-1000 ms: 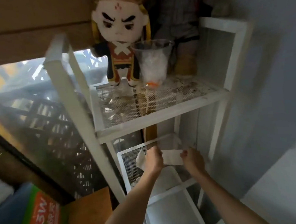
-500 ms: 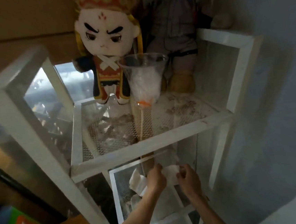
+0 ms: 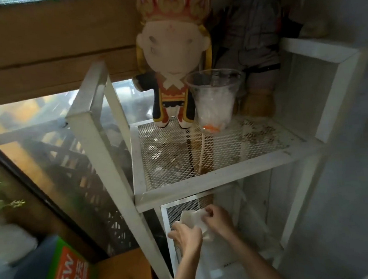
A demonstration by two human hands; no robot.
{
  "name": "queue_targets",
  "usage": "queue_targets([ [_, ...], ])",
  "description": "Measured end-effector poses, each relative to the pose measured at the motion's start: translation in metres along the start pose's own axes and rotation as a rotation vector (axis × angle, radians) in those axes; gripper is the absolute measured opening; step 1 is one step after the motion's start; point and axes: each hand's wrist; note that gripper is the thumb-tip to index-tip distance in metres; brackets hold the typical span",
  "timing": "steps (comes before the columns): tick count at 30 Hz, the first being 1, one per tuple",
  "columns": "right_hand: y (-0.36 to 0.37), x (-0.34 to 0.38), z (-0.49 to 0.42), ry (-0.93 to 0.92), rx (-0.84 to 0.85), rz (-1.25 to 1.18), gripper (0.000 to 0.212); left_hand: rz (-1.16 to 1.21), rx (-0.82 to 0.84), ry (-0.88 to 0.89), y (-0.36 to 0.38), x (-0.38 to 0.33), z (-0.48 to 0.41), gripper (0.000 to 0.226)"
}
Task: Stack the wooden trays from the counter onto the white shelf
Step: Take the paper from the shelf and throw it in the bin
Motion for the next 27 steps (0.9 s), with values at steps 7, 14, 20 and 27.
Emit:
queue_targets([
  [7,0.013,-0.004,-0.001,0.114,0.046,0.093,0.051,0.147,0.01,-0.124,-0.003,-0.002,0.001,0.061],
  [14,0.005,-0.008,-0.003,0.192,0.102,-0.073,0.032,0.26,0.058,-0.046,0.0,0.012,-0.007,0.045],
  [20,-0.033,-0.021,0.028,0.263,0.154,-0.657,0.031,0.418,0.218,-0.013,-0.01,0.02,0.008,0.056],
  [27,-0.057,-0.012,0.118,0.143,0.053,-0.747,0.043,0.607,0.528,0.004,-0.036,0.032,0.063,0.055],
])
Point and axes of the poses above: each hand's wrist, its own z-axis away from the middle knuckle, its own y-axis out of the palm, x = y × z, and after that the axes turned 10 degrees about -z, right-handed
